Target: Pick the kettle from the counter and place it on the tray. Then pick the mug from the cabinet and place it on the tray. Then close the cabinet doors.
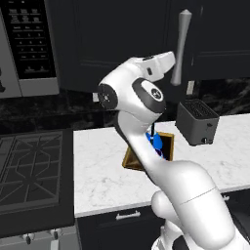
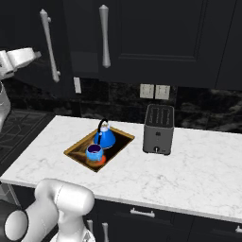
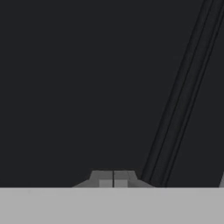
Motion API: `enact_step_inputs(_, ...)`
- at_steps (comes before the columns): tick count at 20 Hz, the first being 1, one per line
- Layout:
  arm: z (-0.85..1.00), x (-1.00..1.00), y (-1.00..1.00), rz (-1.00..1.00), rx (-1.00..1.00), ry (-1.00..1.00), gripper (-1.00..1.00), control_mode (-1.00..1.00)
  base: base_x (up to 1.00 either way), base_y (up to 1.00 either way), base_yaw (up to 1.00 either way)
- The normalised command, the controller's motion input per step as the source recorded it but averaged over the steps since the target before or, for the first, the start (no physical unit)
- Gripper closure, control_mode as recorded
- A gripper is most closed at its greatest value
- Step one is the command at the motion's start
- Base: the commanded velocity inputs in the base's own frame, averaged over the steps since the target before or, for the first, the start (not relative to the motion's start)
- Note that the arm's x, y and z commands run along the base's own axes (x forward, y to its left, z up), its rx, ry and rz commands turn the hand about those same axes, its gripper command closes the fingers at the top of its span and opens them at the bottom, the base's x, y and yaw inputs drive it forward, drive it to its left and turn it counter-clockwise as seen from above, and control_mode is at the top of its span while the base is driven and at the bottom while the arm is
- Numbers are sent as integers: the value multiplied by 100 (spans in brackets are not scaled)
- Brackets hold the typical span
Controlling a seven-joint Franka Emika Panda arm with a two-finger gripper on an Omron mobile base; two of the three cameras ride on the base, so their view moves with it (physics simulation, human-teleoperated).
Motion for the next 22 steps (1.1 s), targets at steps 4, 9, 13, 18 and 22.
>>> enact_step_inputs(4,0,98,-57,20,10,9,100,-100,0,0,0)
enact_step_inputs(9,-2,100,-28,28,10,16,100,-100,0,0,0)
enact_step_inputs(13,0,100,-9,31,7,17,100,-100,0,0,0)
enact_step_inputs(18,-9,100,-1,29,5,12,100,-100,0,0,0)
enact_step_inputs(22,-27,92,0,25,4,3,100,-100,0,0,0)
